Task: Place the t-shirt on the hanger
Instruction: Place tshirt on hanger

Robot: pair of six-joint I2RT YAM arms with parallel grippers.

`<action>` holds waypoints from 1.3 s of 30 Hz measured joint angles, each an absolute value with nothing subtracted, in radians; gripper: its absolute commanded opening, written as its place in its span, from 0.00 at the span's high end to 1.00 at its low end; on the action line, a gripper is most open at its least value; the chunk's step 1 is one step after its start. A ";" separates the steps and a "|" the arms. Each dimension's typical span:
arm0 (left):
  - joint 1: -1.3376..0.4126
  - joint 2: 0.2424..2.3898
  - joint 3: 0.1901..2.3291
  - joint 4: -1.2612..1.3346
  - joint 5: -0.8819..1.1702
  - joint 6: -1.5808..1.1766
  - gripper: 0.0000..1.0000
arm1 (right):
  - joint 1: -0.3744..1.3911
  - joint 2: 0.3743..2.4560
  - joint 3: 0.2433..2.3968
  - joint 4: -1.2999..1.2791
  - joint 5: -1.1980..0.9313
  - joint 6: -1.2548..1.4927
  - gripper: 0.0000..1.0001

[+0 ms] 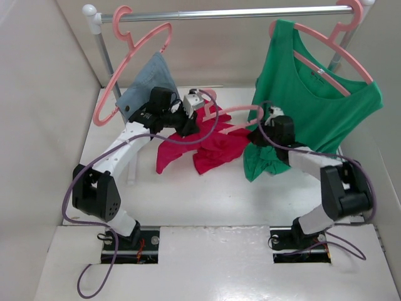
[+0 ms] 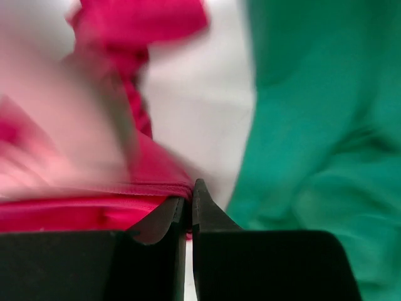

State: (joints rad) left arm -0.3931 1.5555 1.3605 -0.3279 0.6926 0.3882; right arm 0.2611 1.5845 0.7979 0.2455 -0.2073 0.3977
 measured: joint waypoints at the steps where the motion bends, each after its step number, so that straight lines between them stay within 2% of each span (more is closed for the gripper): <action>1: -0.393 1.549 1.347 -0.340 0.710 0.424 1.00 | 0.227 1.538 0.782 0.248 -0.218 0.399 1.00; 6: -0.400 1.488 1.280 -0.363 0.745 0.597 1.00 | 0.145 1.401 0.768 0.231 -0.273 0.396 1.00; 10: -0.407 1.461 1.271 -0.361 0.697 0.684 1.00 | 0.125 1.349 0.766 0.185 -0.300 0.387 1.00; 20: -0.447 1.477 1.266 -0.347 0.548 0.830 1.00 | 0.118 1.243 0.862 -0.072 -0.214 0.218 1.00; 27: -0.483 1.500 1.255 -0.372 0.402 0.889 1.00 | 0.287 1.253 1.036 -0.184 -0.045 0.011 1.00; 31: -0.482 1.504 1.263 -0.416 0.433 0.912 1.00 | 0.345 1.284 1.073 -0.187 -0.110 -0.112 1.00; 35: -0.482 1.504 1.292 -0.468 0.527 0.938 1.00 | 0.345 1.307 1.102 -0.213 -0.222 -0.206 0.80; 36: -0.482 1.504 1.302 -0.480 0.555 0.945 1.00 | 0.340 1.309 1.112 -0.224 -0.245 -0.224 0.67; 39: -0.461 1.504 1.342 -0.531 0.656 0.970 1.00 | 0.331 1.309 1.156 -0.286 -0.299 -0.292 0.47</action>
State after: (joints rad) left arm -0.4614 1.5036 1.3418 -0.5308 0.6559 0.9695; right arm 0.3309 1.3094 1.1561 -0.2855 -0.2989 -0.2924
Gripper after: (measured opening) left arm 0.086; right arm 0.449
